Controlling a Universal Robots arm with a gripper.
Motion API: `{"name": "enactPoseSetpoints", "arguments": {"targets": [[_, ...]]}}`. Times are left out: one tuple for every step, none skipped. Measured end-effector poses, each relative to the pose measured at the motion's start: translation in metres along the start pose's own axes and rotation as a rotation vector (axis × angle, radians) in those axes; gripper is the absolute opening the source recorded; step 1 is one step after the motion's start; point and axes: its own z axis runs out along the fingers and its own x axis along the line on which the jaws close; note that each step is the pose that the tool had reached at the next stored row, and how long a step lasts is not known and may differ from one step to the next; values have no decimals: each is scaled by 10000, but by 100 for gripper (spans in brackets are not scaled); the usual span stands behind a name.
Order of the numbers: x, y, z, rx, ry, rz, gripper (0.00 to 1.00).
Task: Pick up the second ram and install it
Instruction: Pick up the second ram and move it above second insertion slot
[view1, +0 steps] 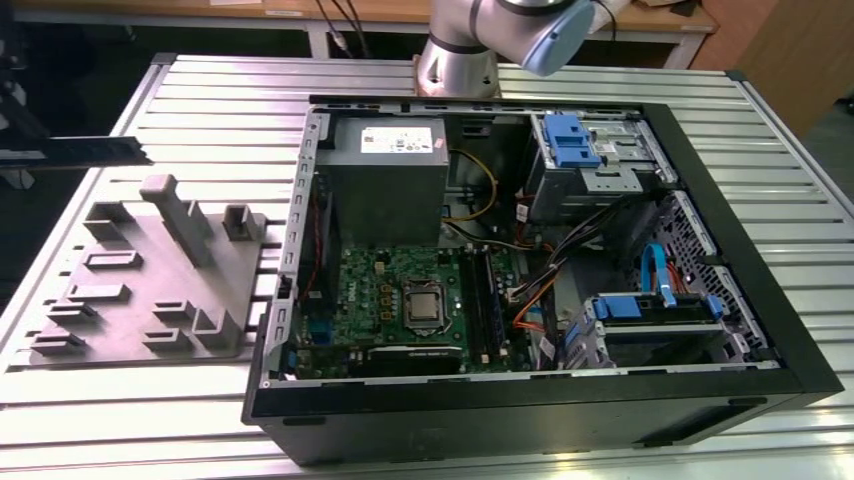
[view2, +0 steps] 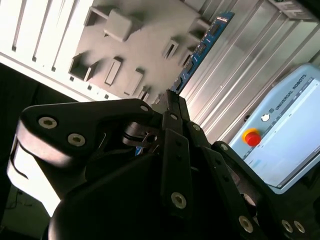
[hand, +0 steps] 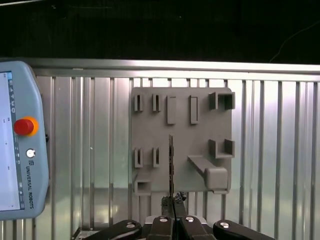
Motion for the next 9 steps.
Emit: {"name": "enactPoseSetpoints", "arguments": {"targets": [[0,-47,1,-3,0,0,11],[0,-94,3,-6,0,0,11],[0,-138,4,-9,0,0,11],[0,-183,4,-12,1,-1,11],[0,-227,6,-15,1,0,11],[0,-272,8,-18,0,0,11],[0,-317,9,-21,0,1,11],[0,-362,9,-27,2,1,11],[0,-407,11,-30,1,0,11]]}}
